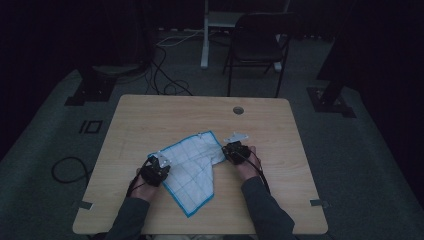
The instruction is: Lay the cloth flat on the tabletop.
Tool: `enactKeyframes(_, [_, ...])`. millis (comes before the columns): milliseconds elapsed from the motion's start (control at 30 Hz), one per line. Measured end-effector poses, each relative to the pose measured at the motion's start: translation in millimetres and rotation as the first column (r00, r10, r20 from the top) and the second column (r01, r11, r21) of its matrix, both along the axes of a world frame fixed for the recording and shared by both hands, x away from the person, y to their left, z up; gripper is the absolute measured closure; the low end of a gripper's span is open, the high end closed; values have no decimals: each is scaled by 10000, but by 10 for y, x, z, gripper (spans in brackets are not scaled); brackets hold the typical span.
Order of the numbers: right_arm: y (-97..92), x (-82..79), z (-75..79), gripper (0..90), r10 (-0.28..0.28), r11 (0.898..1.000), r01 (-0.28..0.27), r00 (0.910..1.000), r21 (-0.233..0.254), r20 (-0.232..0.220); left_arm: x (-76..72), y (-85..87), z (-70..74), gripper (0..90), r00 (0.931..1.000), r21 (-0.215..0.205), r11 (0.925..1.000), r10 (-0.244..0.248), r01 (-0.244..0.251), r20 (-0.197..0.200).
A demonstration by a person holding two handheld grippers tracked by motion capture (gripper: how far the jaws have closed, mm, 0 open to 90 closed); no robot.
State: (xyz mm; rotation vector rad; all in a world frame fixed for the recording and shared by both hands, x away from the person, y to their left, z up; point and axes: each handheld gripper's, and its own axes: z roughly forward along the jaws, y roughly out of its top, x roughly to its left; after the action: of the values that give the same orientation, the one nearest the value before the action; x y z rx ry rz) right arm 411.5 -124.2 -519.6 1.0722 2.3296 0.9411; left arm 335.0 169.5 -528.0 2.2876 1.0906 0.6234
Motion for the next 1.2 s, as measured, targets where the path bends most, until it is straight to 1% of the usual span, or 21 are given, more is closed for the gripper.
enactKeyframes(33, [-7,-17,12,816,19,9998,-20,10000,173,37,-11,-17,8,874,10000,-55,10000,-49,50,31])
enactKeyframes(67, [-19,-54,36,797,135,9987,-140,9999,492,92,-45,-91,43,857,9996,-222,9994,-254,257,120])
enactKeyframes(100, [-19,-54,36,797,135,9987,-140,9999,492,92,-45,-91,43,850,9996,-222,9994,-254,257,120])
enactKeyframes(167, [-15,-107,56,775,427,9968,-436,9990,664,151,-66,-160,86,840,9987,-391,9981,-474,481,191])
enactKeyframes(267, [11,-194,51,748,822,9939,-829,9965,734,119,-119,-329,172,813,9942,-728,9921,-996,1023,394])
enactKeyframes(367, [24,-254,-9,718,1020,9919,-1015,9948,765,-24,-197,-546,237,774,9852,-797,9827,-1638,1674,505])
enactKeyframes(433, [24,-277,-61,706,1110,9915,-1098,9937,692,-134,-267,-687,251,758,9770,-929,9730,-2071,2111,508])
enactKeyframes(467, [20,-287,-90,694,1135,9912,-1118,9933,716,-203,-312,-772,249,747,9706,-928,9665,-2356,2393,488])
enactKeyframes(533, [10,-295,-137,667,1204,9902,-1178,9923,744,-304,-373,-885,232,711,9640,-957,9594,-2618,2652,474])
enactKeyframes(633, [4,-292,-165,627,1188,9903,-1158,9922,762,-364,-444,-1050,190,626,9580,-873,9544,-2818,2856,527])
enactKeyframes(700, [5,-280,-167,613,1177,9903,-1147,9925,785,-340,-472,-1141,152,579,9541,-681,9524,-2934,2972,603])
enactKeyframes(733, [6,-273,-168,610,1185,9901,-1154,9923,795,-358,-478,-1182,128,556,9544,-564,9538,-2915,2951,638])
enactKeyframes(767, [10,-263,-174,606,1160,9903,-1124,9924,820,-406,-476,-1220,97,543,9573,-420,9576,-2822,2850,622])
enactKeyframes(833, [16,-239,-193,624,1136,9908,-1092,9921,796,-528,-458,-1244,53,541,9625,-337,9630,-2653,2674,566])
enactKeyframes(900, [21,-229,-210,701,1093,9918,-1054,9926,726,-531,-442,-1240,16,544,9673,-299,9678,-2483,2500,520])
enactKeyframes(933, [18,-224,-207,748,1047,9923,-1007,9930,721,-543,-432,-1230,-5,555,9696,-179,9702,-2409,2418,426])
enactKeyframes(1000, [6,-205,-198,830,894,9942,-856,9943,648,-586,-417,-1209,-36,607,9713,-52,9719,-2351,2354,358])
enactKeyframes(1033, [2,-199,-196,846,859,9946,-821,9946,639,-589,-406,-1185,-43,635,9736,-217,9736,-2264,2271,285])
enactKeyframes(1133, [-9,-204,-189,855,830,9954,-801,9950,529,-551,-389,-1160,-39,784,9759,-101,9762,-2162,2165,296])
enactKeyframes(1167, [-16,-207,-186,857,845,9953,-819,9951,511,-512,-369,-1112,-15,784,9773,-157,9773,-2108,2111,212])
enactKeyframes(1200, [-49,-213,-165,858,802,9952,-775,9958,593,-449,-363,-1081,4,860,9778,-229,9776,-2087,2091,206])
